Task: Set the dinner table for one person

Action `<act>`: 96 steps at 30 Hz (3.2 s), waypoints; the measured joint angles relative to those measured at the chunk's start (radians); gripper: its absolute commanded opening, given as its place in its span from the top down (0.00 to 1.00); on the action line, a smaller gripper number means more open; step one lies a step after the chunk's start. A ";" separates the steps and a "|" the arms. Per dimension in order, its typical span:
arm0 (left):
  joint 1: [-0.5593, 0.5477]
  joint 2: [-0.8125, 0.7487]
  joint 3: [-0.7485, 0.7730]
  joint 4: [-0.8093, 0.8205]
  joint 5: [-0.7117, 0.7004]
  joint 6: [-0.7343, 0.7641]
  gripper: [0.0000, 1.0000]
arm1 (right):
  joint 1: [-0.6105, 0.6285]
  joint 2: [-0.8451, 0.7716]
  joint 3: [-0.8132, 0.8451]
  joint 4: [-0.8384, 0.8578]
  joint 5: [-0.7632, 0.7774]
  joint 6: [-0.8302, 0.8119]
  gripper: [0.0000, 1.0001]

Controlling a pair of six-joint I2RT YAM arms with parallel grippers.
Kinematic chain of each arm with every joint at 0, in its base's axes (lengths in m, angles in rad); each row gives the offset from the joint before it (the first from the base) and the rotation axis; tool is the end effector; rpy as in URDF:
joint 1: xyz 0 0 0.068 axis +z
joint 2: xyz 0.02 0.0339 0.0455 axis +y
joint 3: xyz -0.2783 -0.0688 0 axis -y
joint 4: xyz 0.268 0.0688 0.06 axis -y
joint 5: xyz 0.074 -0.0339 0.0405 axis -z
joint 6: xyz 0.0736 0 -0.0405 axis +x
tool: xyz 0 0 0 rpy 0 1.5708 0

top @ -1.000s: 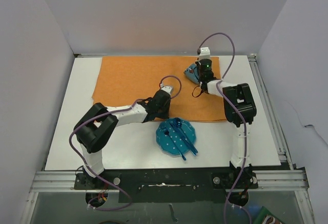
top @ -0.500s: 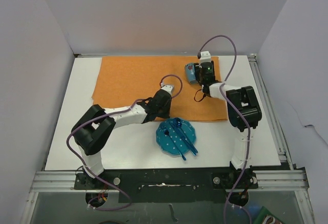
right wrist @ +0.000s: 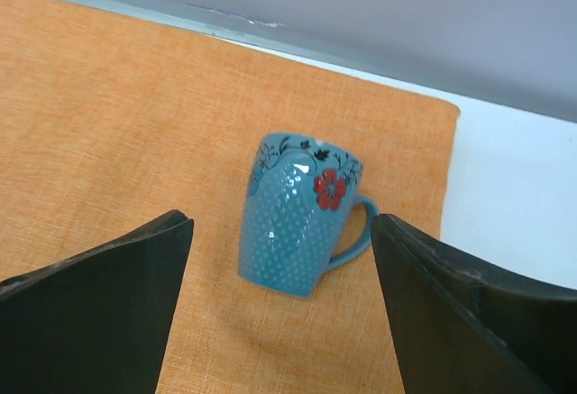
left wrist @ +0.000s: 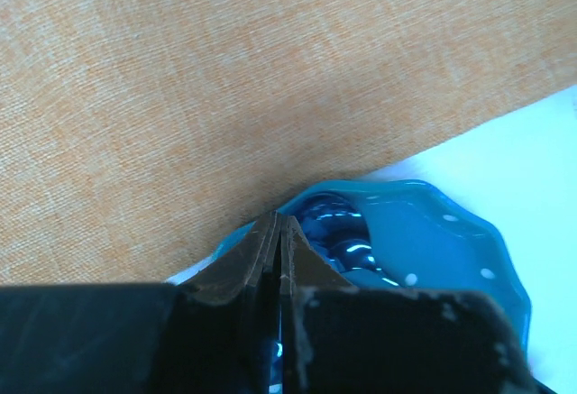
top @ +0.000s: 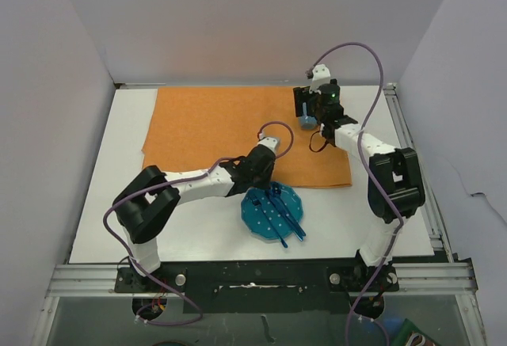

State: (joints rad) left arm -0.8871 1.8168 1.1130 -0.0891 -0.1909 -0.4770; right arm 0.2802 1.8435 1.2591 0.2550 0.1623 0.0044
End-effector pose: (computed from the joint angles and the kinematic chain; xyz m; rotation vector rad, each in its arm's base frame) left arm 0.2847 -0.3273 0.1515 0.3944 2.3565 -0.4394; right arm 0.4745 0.1242 0.2363 -0.1512 1.8899 0.0395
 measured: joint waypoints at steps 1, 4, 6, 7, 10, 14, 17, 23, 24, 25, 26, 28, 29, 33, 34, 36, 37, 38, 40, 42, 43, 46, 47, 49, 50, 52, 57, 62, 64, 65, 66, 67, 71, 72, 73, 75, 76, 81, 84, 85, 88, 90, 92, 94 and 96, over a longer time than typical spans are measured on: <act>-0.010 0.000 0.007 -0.005 -0.007 -0.001 0.99 | -0.014 -0.002 0.027 -0.037 -0.051 0.001 0.16; -0.036 0.000 0.032 -0.016 -0.025 -0.005 0.99 | -0.065 0.020 0.137 -0.147 -0.175 0.004 0.14; -0.051 0.000 0.047 -0.022 -0.040 -0.006 0.99 | -0.109 0.069 0.265 -0.240 -0.261 0.007 0.14; -0.057 0.000 0.051 -0.025 -0.046 -0.007 0.99 | -0.126 0.102 0.330 -0.273 -0.293 0.007 0.13; -0.074 0.000 0.060 -0.039 -0.061 -0.008 0.99 | -0.169 0.261 0.610 -0.409 -0.388 0.003 0.13; -0.080 0.000 0.066 -0.055 -0.079 -0.008 0.99 | -0.204 0.520 0.996 -0.605 -0.489 -0.002 0.11; -0.080 0.002 0.077 -0.069 -0.095 -0.004 0.99 | -0.211 0.607 1.057 -0.686 -0.544 -0.004 0.07; -0.080 0.045 0.137 -0.084 -0.126 0.014 0.99 | -0.209 0.614 0.925 -0.752 -0.627 -0.013 0.02; -0.080 0.052 0.143 -0.087 -0.127 0.015 0.99 | -0.209 0.614 0.916 -0.757 -0.643 -0.016 0.01; -0.080 0.058 0.146 -0.088 -0.128 0.015 0.99 | -0.209 0.614 0.914 -0.759 -0.653 -0.016 0.00; -0.080 0.064 0.149 -0.089 -0.128 0.015 0.99 | -0.209 0.614 0.909 -0.758 -0.664 -0.019 0.01; -0.080 0.071 0.150 -0.095 -0.129 0.016 0.99 | -0.212 0.614 0.900 -0.758 -0.681 -0.023 0.01; -0.080 0.072 0.150 -0.097 -0.129 0.016 0.99 | -0.213 0.614 0.897 -0.757 -0.688 -0.023 0.01; -0.080 0.074 0.150 -0.103 -0.137 0.016 0.99 | -0.216 0.614 0.883 -0.742 -0.717 -0.021 0.02; -0.080 0.074 0.150 -0.103 -0.139 0.016 0.99 | -0.216 0.614 0.879 -0.735 -0.722 -0.019 0.02; -0.080 0.074 0.150 -0.103 -0.144 0.016 0.99 | -0.216 0.614 0.869 -0.719 -0.732 -0.016 0.01; -0.080 0.074 0.150 -0.103 -0.146 0.016 0.99 | -0.216 0.614 0.865 -0.713 -0.735 -0.014 0.01; -0.080 0.074 0.150 -0.103 -0.148 0.016 0.99 | -0.216 0.614 0.863 -0.710 -0.739 -0.013 0.04; -0.080 0.074 0.150 -0.103 -0.151 0.016 0.99 | -0.216 0.614 0.856 -0.703 -0.747 -0.010 0.14; -0.080 0.074 0.150 -0.103 -0.154 0.017 0.99 | -0.216 0.614 0.850 -0.692 -0.755 -0.005 0.27; -0.080 0.074 0.150 -0.103 -0.154 0.018 0.99 | -0.217 0.614 0.844 -0.681 -0.760 -0.001 0.36; -0.080 0.074 0.149 -0.103 -0.158 0.018 0.99 | -0.221 0.602 0.821 -0.643 -0.776 0.008 0.57; -0.080 0.074 0.149 -0.102 -0.160 0.018 0.99 | -0.222 0.594 0.814 -0.629 -0.786 0.010 0.64; -0.080 0.074 0.149 -0.102 -0.161 0.018 0.99 | -0.219 0.578 0.805 -0.627 -0.791 0.019 0.78; -0.080 0.074 0.149 -0.102 -0.161 0.018 0.99 | -0.216 0.571 0.798 -0.629 -0.790 0.027 0.84; -0.080 0.074 0.149 -0.102 -0.161 0.018 0.99 | -0.212 0.563 0.794 -0.629 -0.805 0.053 0.88; -0.080 0.074 0.149 -0.102 -0.161 0.018 0.99 | -0.199 0.529 0.783 -0.660 -0.799 0.056 0.89; -0.080 0.074 0.149 -0.102 -0.161 0.018 0.99 | -0.193 0.487 0.722 -0.653 -0.782 0.055 0.89; -0.080 0.074 0.149 -0.102 -0.161 0.018 0.99 | -0.193 0.473 0.700 -0.652 -0.782 0.056 0.89; -0.080 0.074 0.149 -0.102 -0.161 0.018 0.99 | -0.193 0.468 0.692 -0.653 -0.782 0.056 0.89; -0.080 0.074 0.149 -0.102 -0.161 0.018 0.99 | -0.191 0.463 0.685 -0.653 -0.782 0.057 0.90; -0.080 0.074 0.149 -0.102 -0.161 0.018 0.99 | -0.190 0.458 0.680 -0.653 -0.780 0.057 0.91; -0.080 0.074 0.148 -0.102 -0.162 0.012 0.99 | -0.182 0.441 0.662 -0.655 -0.752 0.057 0.99; -0.080 0.074 0.148 -0.102 -0.163 0.010 0.99 | -0.178 0.435 0.657 -0.656 -0.743 0.056 1.00; -0.080 0.074 0.148 -0.102 -0.166 0.009 0.99 | -0.171 0.423 0.645 -0.658 -0.721 0.055 1.00; -0.080 0.072 0.148 -0.102 -0.169 0.006 0.99 | -0.149 0.394 0.620 -0.663 -0.667 0.046 1.00; -0.080 0.070 0.145 -0.102 -0.171 0.005 0.99 | -0.136 0.381 0.610 -0.667 -0.638 0.038 1.00; -0.080 0.027 0.114 -0.103 -0.172 -0.013 0.99 | -0.039 0.332 0.589 -0.708 -0.436 -0.015 1.00; -0.080 -0.011 0.095 -0.102 -0.174 -0.019 0.99 | 0.048 0.319 0.575 -0.712 -0.280 -0.054 1.00; -0.080 -0.021 0.091 -0.102 -0.175 -0.021 0.99 | 0.070 0.314 0.565 -0.708 -0.228 -0.065 1.00; -0.080 -0.042 0.078 -0.101 -0.177 -0.029 0.99 | 0.130 0.303 0.529 -0.673 -0.075 -0.088 1.00; -0.080 -0.048 0.070 -0.101 -0.177 -0.035 0.99 | 0.159 0.303 0.516 -0.648 0.019 -0.098 1.00; -0.080 -0.048 0.064 -0.101 -0.177 -0.036 0.99 | 0.175 0.306 0.506 -0.635 0.116 -0.106 1.00; -0.080 -0.048 0.058 -0.103 -0.179 -0.037 0.99 | 0.178 0.318 0.505 -0.629 0.213 -0.119 1.00; -0.080 -0.048 0.054 -0.103 -0.180 -0.039 0.99 | 0.175 0.333 0.497 -0.610 0.306 -0.129 1.00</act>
State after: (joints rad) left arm -0.9668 1.7691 1.1671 -0.1925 -0.3714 -0.5156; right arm 0.4557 2.1761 1.7561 -0.3550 0.4683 -0.1246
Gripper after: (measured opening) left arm 0.011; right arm 0.203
